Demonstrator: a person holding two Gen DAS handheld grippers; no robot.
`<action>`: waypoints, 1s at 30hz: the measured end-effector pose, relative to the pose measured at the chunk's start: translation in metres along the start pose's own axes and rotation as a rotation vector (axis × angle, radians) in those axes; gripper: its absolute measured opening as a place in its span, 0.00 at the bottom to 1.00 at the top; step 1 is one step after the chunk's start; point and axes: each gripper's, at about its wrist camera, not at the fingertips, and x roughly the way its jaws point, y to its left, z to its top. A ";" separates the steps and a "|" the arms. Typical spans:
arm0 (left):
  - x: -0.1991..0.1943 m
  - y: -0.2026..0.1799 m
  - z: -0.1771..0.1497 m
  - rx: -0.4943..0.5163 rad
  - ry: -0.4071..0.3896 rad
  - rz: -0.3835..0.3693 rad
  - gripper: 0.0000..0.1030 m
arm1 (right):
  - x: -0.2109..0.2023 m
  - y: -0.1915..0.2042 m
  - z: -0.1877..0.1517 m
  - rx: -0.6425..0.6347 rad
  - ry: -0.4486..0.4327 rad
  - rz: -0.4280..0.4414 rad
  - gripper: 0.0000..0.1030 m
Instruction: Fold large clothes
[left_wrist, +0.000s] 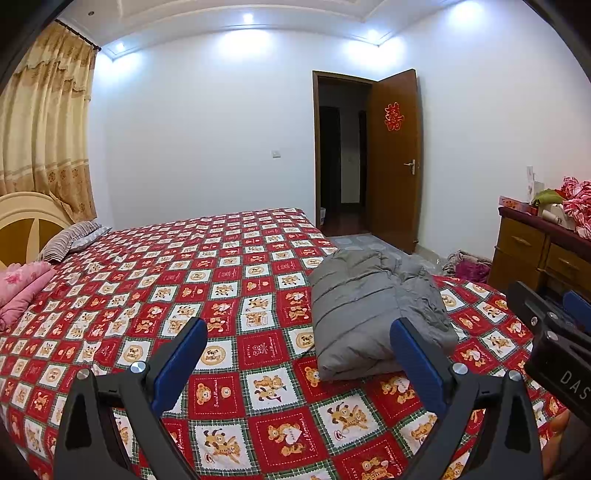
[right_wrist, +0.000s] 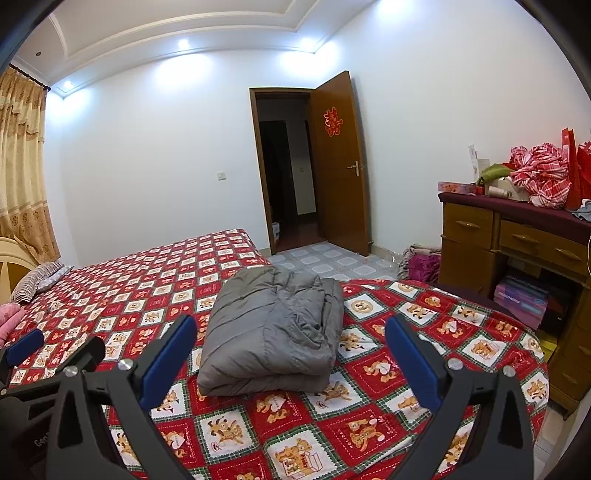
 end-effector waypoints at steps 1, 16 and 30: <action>0.001 0.000 0.000 0.000 0.001 0.001 0.97 | 0.000 0.000 0.000 0.001 0.000 0.001 1.00; 0.002 -0.002 0.001 0.022 -0.016 0.029 0.97 | 0.000 0.001 -0.003 0.002 0.004 -0.001 1.00; 0.007 0.002 0.003 0.019 -0.013 0.054 0.97 | 0.002 0.000 -0.004 0.007 0.015 0.002 1.00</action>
